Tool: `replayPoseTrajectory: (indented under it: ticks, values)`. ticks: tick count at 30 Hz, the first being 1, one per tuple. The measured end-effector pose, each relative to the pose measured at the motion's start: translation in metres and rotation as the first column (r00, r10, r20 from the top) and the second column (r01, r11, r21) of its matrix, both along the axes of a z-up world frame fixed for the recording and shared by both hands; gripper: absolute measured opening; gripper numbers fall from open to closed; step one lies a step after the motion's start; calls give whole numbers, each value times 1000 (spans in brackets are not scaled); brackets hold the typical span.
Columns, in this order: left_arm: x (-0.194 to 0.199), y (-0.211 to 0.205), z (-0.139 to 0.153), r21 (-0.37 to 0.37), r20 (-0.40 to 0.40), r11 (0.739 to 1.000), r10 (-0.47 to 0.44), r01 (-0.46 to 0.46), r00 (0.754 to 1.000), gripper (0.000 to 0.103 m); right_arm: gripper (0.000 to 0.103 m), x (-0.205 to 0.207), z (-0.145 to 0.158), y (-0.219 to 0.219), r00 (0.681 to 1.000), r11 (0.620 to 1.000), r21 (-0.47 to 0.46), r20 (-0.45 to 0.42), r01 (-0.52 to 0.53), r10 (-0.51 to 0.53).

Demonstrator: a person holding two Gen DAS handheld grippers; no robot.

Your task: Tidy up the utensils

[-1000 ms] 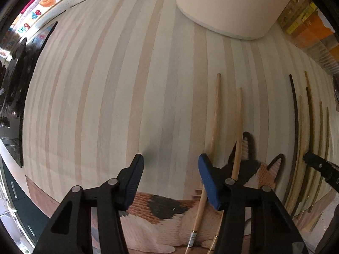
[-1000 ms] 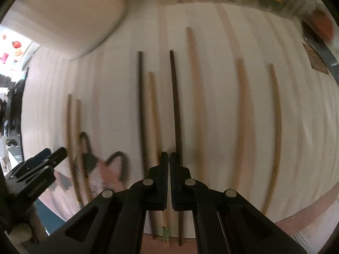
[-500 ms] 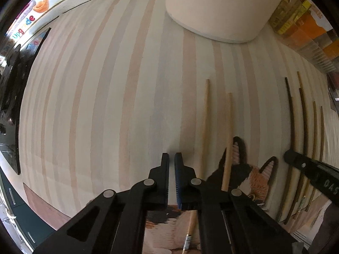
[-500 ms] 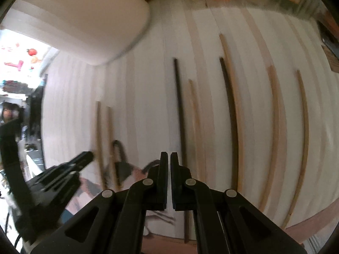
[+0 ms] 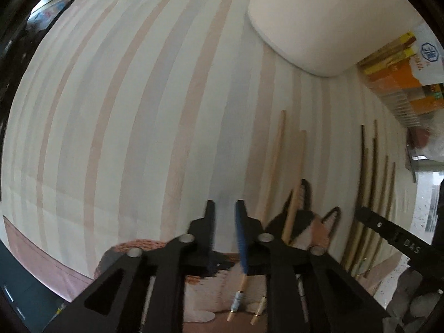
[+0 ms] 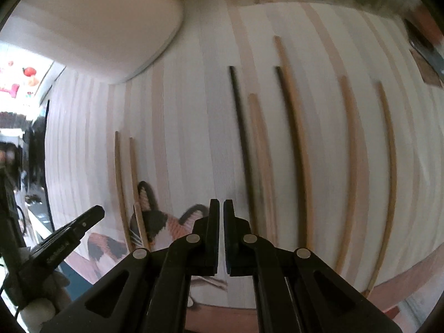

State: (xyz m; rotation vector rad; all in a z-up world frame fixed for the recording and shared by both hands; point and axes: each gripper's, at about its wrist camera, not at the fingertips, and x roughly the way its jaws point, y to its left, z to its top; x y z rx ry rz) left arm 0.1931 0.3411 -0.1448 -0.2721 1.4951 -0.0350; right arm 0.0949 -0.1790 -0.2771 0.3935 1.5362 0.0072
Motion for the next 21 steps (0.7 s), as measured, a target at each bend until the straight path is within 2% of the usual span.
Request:
replayPoseTrajectory:
  ticks: [2,8,11,15,17,20,21]
  values:
    - [-1,-1,5,-6,11,1000,-12,12,1000,31,7,-7,-1,-14,1000,1000,4,-5,13,-13]
    - [-3,-13,9,15,25,997,-70,70,997,32,11,-14,2,-54,999,998,27,-6,54,-54]
    - [0,-15,8,32,18,997,-78,77,997,32,12,-16,-15,-53,999,999,24,-21,47,-46]
    - [-1,-11,6,52,14,996,-75,74,997,32,12,-12,-13,-46,1000,1000,-11,-7,18,-18]
    - [0,-11,3,71,19,994,-87,85,996,32,11,-10,-12,-41,1000,1000,-29,1,-1,1]
    - [-5,-10,5,100,47,990,-105,100,993,30,6,-5,-9,-25,999,993,-107,5,-47,48]
    - [-6,-10,6,105,56,989,-112,106,992,19,6,-4,-8,-22,998,990,-126,3,-61,62]
